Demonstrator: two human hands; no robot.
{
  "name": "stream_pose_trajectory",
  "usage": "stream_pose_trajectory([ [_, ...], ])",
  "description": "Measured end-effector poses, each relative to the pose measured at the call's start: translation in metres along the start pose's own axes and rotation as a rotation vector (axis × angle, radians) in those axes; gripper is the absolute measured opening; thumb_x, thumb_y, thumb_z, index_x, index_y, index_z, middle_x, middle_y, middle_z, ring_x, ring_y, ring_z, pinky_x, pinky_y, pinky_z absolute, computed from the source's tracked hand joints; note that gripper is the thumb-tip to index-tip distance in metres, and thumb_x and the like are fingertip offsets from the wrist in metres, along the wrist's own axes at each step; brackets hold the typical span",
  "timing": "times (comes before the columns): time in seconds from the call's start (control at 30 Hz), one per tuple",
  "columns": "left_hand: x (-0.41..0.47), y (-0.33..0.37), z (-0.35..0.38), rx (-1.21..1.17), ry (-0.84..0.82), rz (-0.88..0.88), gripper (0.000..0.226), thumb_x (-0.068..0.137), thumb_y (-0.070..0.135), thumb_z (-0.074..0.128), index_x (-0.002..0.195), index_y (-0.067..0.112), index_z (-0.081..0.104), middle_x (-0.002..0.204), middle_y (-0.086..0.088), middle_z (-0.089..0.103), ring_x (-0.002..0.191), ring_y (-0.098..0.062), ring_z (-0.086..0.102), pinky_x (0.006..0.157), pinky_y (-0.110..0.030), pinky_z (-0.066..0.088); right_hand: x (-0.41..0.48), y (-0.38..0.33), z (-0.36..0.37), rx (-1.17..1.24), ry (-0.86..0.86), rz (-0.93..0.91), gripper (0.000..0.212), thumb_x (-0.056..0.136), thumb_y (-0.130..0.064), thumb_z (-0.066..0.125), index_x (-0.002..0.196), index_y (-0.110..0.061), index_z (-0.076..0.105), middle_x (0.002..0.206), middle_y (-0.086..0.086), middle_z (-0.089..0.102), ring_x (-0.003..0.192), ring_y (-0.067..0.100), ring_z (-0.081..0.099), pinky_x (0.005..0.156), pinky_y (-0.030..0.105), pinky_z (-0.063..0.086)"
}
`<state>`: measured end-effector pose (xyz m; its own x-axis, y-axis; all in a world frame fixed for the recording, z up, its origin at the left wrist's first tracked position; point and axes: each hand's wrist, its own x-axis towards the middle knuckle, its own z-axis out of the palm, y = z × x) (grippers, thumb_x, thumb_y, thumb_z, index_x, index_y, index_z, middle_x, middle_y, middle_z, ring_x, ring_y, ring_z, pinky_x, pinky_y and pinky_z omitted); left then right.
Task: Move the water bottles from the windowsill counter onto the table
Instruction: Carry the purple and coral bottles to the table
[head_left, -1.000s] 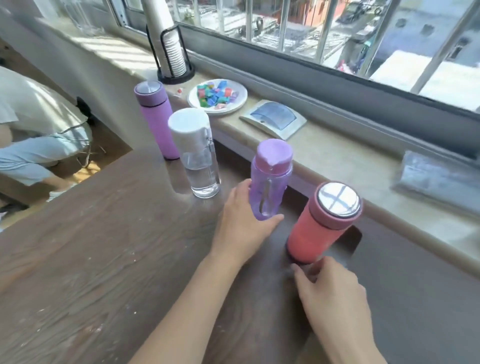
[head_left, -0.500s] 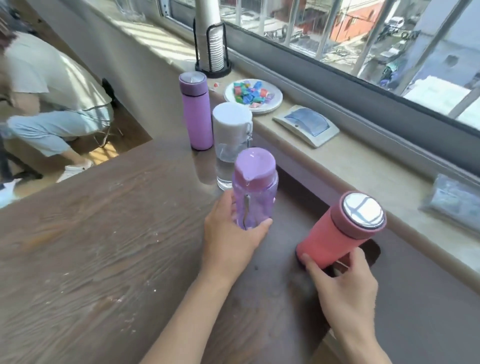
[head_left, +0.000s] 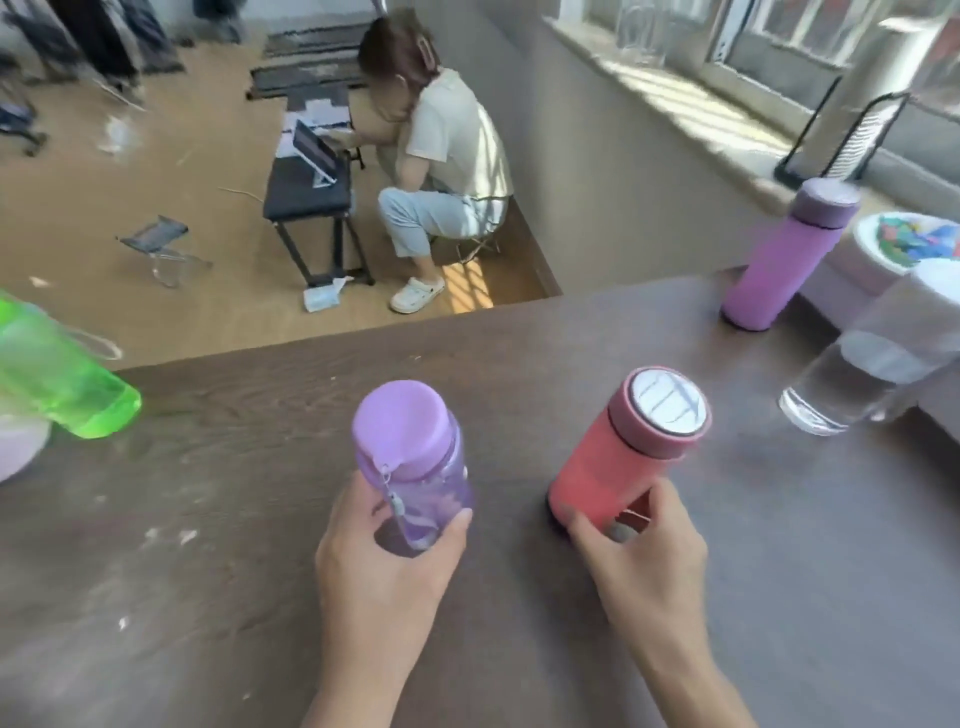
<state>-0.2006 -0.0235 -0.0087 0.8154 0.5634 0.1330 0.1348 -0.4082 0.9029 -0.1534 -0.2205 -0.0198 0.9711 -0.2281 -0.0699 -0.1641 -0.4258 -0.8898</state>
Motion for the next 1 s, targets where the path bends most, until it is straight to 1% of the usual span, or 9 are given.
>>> stream_pose_trajectory([
  [0.07,0.006,-0.019,-0.041,0.005,0.097,-0.025,0.048,0.065,0.016,0.098,0.096,0.037,0.068,0.090,0.007,0.079,0.088,-0.015,0.076,0.084,-0.041,0.061,-0.007,-0.026,0.043,-0.006,-0.094,-0.066,0.036,0.070,-0.024,0.088,0.096,-0.028,0.064,0.091,-0.016,0.073,0.083,-0.009,0.068,0.071,0.011,0.052],
  [0.23,0.004,-0.053,-0.128,-0.053,0.307,-0.113,0.056,0.064,0.020,0.098,0.106,0.042,0.069,0.102,0.010,0.081,0.098,-0.016,0.078,0.092,-0.044,0.062,-0.037,-0.084,0.142,-0.011,-0.296,-0.183,0.037,0.070,-0.033,0.086,0.099,-0.028,0.062,0.094,-0.013,0.072,0.087,-0.001,0.068,0.078,0.028,0.056],
  [0.37,-0.008,-0.073,-0.171,-0.076,0.433,-0.183,0.061,0.063,0.011,0.098,0.100,0.050,0.068,0.095,0.015,0.080,0.086,-0.002,0.077,0.082,-0.028,0.061,-0.062,-0.120,0.208,-0.069,-0.435,-0.265,0.042,0.068,-0.042,0.083,0.100,-0.028,0.060,0.094,-0.013,0.070,0.086,0.005,0.068,0.080,0.036,0.058],
  [0.47,-0.011,-0.088,-0.193,-0.029,0.477,-0.197,0.058,0.061,0.017,0.101,0.094,0.049,0.066,0.087,0.009,0.075,0.079,-0.009,0.071,0.073,-0.016,0.054,-0.077,-0.140,0.250,-0.117,-0.509,-0.347,0.047,0.066,-0.044,0.082,0.102,-0.026,0.059,0.095,-0.009,0.070,0.088,0.014,0.068,0.080,0.040,0.058],
  [0.57,-0.011,-0.098,-0.209,-0.034,0.531,-0.177,0.058,0.059,0.028,0.091,0.093,0.065,0.062,0.094,0.009,0.076,0.083,-0.015,0.072,0.075,-0.023,0.057,-0.089,-0.155,0.286,-0.149,-0.568,-0.417,0.050,0.067,-0.043,0.083,0.104,-0.020,0.059,0.096,-0.003,0.069,0.089,0.020,0.067,0.079,0.040,0.056],
  [0.63,-0.011,-0.105,-0.216,-0.048,0.551,-0.165,0.064,0.060,0.025,0.092,0.094,0.070,0.062,0.096,0.010,0.077,0.084,-0.012,0.074,0.077,-0.025,0.059,-0.096,-0.162,0.305,-0.160,-0.605,-0.440,0.049,0.069,-0.042,0.083,0.103,-0.017,0.058,0.095,-0.001,0.067,0.088,0.023,0.065,0.078,0.039,0.054],
  [0.73,-0.012,-0.117,-0.224,-0.060,0.532,-0.181,0.076,0.066,0.010,0.098,0.094,0.072,0.062,0.096,0.014,0.075,0.086,-0.012,0.073,0.076,-0.016,0.057,-0.103,-0.169,0.326,-0.175,-0.646,-0.459,0.046,0.071,-0.041,0.082,0.101,-0.017,0.056,0.094,0.000,0.065,0.087,0.025,0.063,0.075,0.037,0.051],
  [0.87,-0.014,-0.127,-0.228,-0.089,0.532,-0.218,0.083,0.065,0.006,0.097,0.098,0.074,0.062,0.103,0.022,0.076,0.094,-0.007,0.072,0.078,-0.009,0.055,-0.110,-0.171,0.343,-0.198,-0.671,-0.476,0.048,0.071,-0.039,0.082,0.105,-0.014,0.058,0.101,0.003,0.067,0.092,0.027,0.064,0.082,0.042,0.053],
  [1.0,-0.016,-0.132,-0.228,-0.104,0.546,-0.246,0.082,0.064,0.007,0.098,0.096,0.073,0.062,0.099,0.028,0.074,0.089,-0.006,0.072,0.084,-0.024,0.060,-0.112,-0.171,0.353,-0.213,-0.675,-0.480,0.051,0.072,-0.038,0.083,0.109,-0.013,0.058,0.104,0.005,0.067,0.096,0.029,0.064,0.086,0.046,0.053],
])
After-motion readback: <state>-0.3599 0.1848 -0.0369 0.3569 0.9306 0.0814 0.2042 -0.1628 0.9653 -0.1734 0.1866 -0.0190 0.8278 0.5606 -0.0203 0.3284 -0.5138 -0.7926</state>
